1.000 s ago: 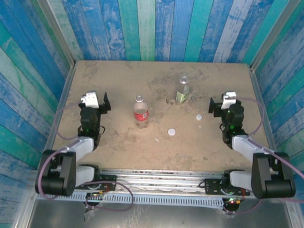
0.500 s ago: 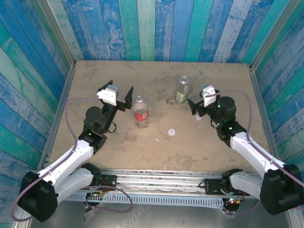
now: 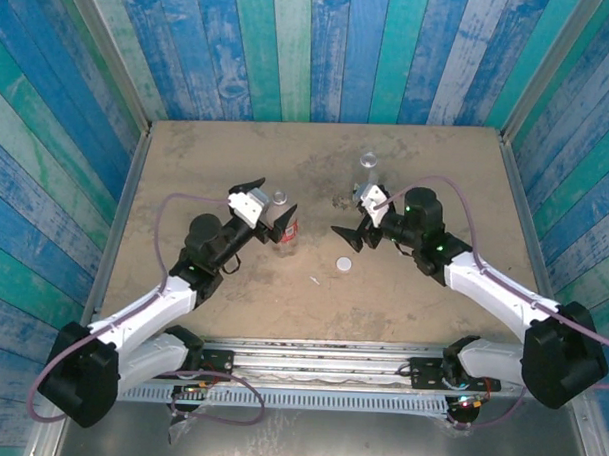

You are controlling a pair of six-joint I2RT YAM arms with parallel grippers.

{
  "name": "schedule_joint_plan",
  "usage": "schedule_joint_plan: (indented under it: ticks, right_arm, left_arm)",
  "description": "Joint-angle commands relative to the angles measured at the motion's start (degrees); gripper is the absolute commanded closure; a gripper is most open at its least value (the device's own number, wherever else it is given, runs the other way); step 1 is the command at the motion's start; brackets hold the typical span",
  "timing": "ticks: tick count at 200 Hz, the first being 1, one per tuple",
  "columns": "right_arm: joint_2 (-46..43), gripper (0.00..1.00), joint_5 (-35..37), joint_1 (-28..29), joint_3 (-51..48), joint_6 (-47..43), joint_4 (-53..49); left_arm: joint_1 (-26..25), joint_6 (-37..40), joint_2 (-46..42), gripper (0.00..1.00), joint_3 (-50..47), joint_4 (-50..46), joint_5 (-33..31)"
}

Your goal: Screw on the bottle caps

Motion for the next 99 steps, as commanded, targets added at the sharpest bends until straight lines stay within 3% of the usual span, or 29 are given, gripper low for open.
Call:
schedule_joint_plan:
  ticks: [1,99]
  right_arm:
    - [0.79,0.00,-1.84,0.63,1.96,-0.80,-1.25]
    - [3.56,0.00,-1.84,0.97,2.93,-0.75,-1.75]
  left_arm:
    - [-0.12,-0.77,3.37,0.06,-2.62,6.72,0.47]
    - [-0.12,-7.64,20.41,0.06,-10.82,31.52,0.54]
